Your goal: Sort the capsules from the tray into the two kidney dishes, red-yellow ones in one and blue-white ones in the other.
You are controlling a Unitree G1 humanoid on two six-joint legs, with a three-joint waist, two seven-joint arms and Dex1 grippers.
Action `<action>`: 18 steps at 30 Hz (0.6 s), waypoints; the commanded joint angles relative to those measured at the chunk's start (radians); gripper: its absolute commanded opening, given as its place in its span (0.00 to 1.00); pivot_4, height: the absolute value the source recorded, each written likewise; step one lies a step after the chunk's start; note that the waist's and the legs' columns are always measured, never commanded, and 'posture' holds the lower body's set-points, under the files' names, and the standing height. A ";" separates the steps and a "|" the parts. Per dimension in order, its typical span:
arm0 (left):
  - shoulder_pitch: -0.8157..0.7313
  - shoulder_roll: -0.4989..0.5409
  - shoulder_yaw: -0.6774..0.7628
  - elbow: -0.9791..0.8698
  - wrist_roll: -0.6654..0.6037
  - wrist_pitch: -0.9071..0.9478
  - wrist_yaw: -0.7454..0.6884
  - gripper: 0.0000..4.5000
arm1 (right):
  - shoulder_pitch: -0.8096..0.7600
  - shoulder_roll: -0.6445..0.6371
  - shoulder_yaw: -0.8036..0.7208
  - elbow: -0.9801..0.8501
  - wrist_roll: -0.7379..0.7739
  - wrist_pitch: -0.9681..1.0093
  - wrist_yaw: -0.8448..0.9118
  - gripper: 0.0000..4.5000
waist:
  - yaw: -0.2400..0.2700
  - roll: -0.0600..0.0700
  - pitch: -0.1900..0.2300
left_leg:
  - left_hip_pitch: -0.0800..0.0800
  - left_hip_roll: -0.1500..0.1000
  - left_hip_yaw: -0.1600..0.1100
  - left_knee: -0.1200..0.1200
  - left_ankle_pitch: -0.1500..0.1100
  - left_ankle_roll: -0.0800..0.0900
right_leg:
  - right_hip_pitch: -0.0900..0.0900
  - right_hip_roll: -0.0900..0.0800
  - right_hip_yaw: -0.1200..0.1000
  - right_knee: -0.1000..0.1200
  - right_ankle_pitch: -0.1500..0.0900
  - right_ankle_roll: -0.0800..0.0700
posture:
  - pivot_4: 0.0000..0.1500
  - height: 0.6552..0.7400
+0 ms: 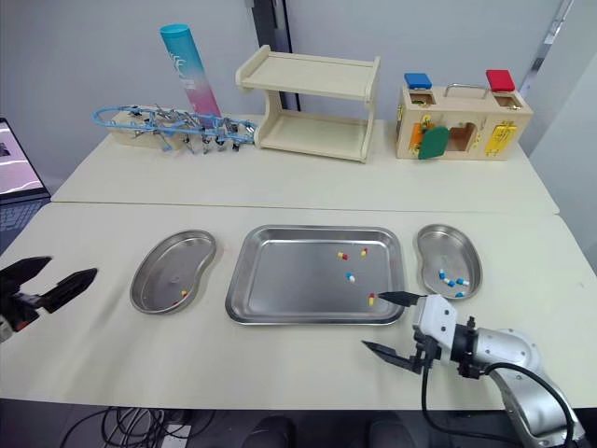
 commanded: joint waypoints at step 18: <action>0.259 -0.127 0.068 0.104 0.004 -0.211 0.041 1.00 | 0.126 -0.238 -0.434 0.405 0.010 -0.130 0.128 1.00 | -0.001 -0.003 -0.002 | 0.001 0.000 0.002 0.000 0.000 0.000 | 0.002 0.000 0.001 -0.001 0.000 0.000 | 1.00 1.00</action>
